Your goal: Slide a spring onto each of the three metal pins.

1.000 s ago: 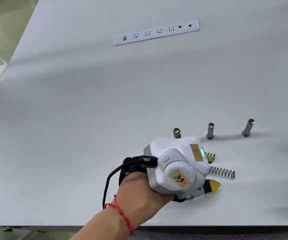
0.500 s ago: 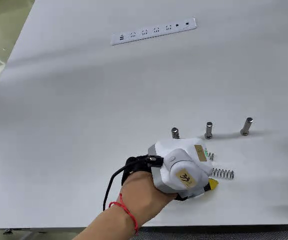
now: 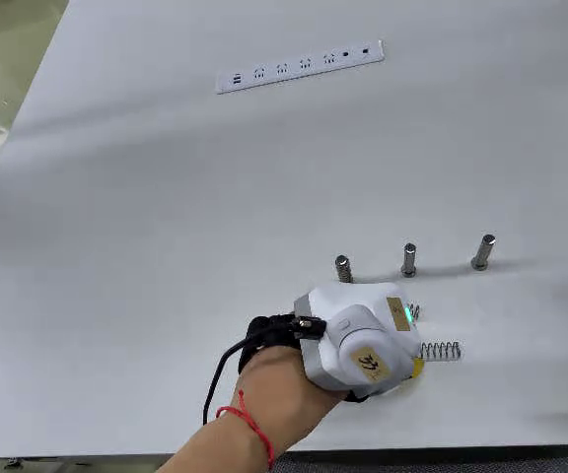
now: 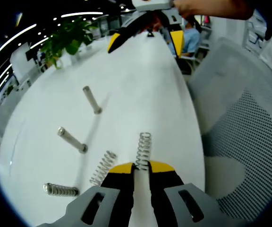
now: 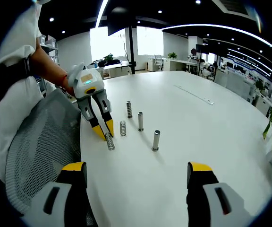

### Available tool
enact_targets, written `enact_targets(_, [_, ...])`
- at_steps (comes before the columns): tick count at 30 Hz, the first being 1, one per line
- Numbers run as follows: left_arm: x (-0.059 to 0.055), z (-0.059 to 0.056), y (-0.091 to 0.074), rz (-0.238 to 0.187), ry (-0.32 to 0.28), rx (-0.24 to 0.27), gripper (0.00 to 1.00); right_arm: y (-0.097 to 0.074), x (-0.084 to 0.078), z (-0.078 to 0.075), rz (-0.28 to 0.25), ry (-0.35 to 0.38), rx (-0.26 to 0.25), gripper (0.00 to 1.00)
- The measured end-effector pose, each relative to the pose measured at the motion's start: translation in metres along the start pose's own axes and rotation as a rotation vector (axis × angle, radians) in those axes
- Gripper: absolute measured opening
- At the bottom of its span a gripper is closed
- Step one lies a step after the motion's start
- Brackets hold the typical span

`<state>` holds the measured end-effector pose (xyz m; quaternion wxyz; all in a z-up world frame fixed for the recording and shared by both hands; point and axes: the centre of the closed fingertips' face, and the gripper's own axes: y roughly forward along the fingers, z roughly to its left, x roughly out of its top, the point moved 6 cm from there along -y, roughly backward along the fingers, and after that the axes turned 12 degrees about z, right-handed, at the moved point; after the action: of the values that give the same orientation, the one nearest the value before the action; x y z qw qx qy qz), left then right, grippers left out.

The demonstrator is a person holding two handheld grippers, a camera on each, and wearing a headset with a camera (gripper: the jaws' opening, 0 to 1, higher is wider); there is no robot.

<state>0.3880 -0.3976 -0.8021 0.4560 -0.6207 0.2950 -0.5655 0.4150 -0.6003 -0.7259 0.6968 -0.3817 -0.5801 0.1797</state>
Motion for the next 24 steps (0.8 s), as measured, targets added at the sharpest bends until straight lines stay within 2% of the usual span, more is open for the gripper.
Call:
enact_targets(12, [-0.0007,-0.0002,-0.0002,-0.001,-0.023,-0.013,0.11,0.0017,0.0024,0.0018,0.000,-0.002,0.003,0.88])
enact_targets(24, [0.0006,-0.0033,-0.0055,-0.035,-0.052,-0.020,0.11,0.0048,0.0076,0.0066,0.000,-0.005,0.014,0.87])
